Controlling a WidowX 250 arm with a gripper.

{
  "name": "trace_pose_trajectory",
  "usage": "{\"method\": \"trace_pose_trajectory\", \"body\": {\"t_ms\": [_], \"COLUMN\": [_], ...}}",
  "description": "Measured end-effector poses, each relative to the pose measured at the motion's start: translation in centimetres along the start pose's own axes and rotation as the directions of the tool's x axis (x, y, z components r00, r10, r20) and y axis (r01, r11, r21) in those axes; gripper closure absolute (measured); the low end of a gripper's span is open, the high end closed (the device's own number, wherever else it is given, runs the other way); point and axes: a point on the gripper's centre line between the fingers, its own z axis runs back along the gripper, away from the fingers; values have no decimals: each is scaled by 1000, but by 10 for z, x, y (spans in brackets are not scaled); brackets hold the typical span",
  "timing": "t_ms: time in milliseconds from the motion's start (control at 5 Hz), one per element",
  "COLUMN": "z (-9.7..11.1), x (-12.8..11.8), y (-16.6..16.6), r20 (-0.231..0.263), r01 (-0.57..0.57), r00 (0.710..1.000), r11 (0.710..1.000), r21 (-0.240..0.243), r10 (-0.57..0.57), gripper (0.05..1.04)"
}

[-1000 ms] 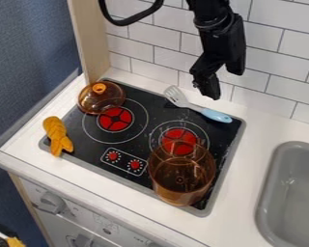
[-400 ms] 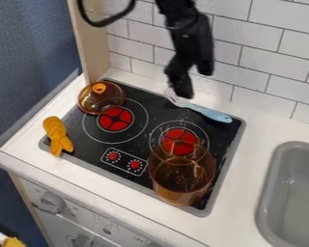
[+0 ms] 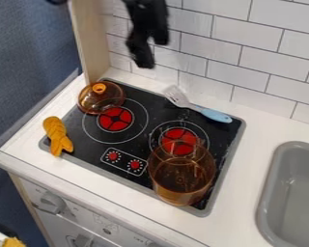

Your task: Put the lid over the pot

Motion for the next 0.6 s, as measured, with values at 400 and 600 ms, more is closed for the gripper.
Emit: {"method": "trace_pose_trajectory", "body": {"t_ms": [400, 600], "z": [11, 9], "x": [-44, -60], "y": [-6, -18], "r20": [-120, -150], "r01": [-24, -20], "r00": [993, 989], "r11": [1000, 999], "r21": [-16, -48], "r10": [22, 12], "gripper": [83, 83]}}
